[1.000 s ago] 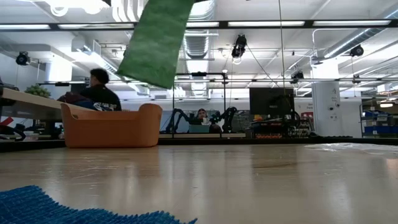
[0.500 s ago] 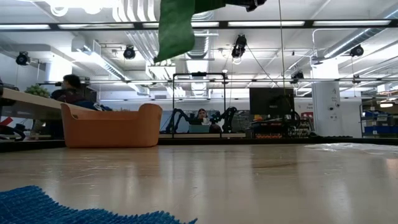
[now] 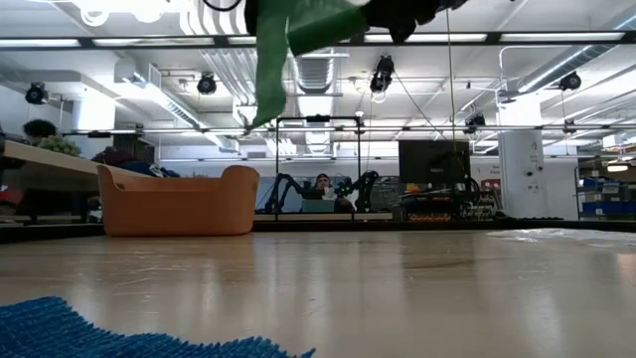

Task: Roll bandage
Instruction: Roll the green bandage

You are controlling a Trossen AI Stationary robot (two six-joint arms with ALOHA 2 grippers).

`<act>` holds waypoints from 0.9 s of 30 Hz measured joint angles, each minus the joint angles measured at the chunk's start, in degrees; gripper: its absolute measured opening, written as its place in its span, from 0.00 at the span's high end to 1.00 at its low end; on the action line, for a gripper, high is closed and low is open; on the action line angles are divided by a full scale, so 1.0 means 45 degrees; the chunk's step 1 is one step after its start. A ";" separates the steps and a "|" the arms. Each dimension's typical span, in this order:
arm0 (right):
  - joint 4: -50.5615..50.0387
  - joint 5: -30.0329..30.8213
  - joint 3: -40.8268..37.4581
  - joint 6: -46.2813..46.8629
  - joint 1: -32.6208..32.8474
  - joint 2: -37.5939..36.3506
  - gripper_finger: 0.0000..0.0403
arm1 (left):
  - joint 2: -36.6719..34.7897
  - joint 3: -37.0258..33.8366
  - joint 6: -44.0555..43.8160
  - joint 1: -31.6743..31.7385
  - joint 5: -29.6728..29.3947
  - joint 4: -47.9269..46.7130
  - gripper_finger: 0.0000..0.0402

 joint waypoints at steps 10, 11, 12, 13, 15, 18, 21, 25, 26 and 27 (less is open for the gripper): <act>-0.0146 -0.2479 -0.0018 0.2259 0.0684 0.0684 0.99 | 0.1566 0.2125 0.5361 0.0059 0.1940 -0.5830 0.23; -0.0160 -0.2498 -0.0032 0.2466 0.0826 0.0741 0.99 | 0.1811 0.2423 0.5730 0.0059 0.1979 -0.6295 0.23; -0.0070 -0.2520 -0.0032 0.2582 0.0973 0.0821 0.99 | 0.2039 0.2808 0.6121 0.0100 0.2017 -0.7038 0.24; 0.0131 -0.2522 -0.0032 0.2693 0.1103 0.0862 0.99 | 0.2283 0.3281 0.6511 0.0130 0.2020 -0.7908 0.24; 0.0209 -0.2513 -0.0002 0.2711 0.1324 0.0868 0.99 | 0.2754 0.4442 0.7394 0.0170 0.2011 -0.9733 0.25; 0.0247 -0.2806 0.0216 0.2794 0.1508 0.0868 0.99 | 0.3397 0.5988 0.8754 0.0161 0.1980 -1.2287 0.26; 0.0218 -0.2856 0.0403 0.2881 0.1608 0.0868 0.99 | 0.4093 0.6952 0.9493 0.0165 0.2223 -1.4417 0.27; 0.0118 -0.2835 0.0644 0.2748 0.1634 0.0897 0.99 | 0.4662 0.7278 0.9923 0.0123 0.2453 -1.5681 0.25; 0.0094 -0.2967 0.0673 0.2730 0.1647 0.0897 0.99 | 0.4710 0.7257 0.9928 0.0119 0.2506 -1.5843 0.25; 0.0092 -0.2989 0.0742 0.2739 0.1676 0.0897 0.99 | 0.4753 0.7219 0.9932 0.0129 0.2513 -1.6024 0.24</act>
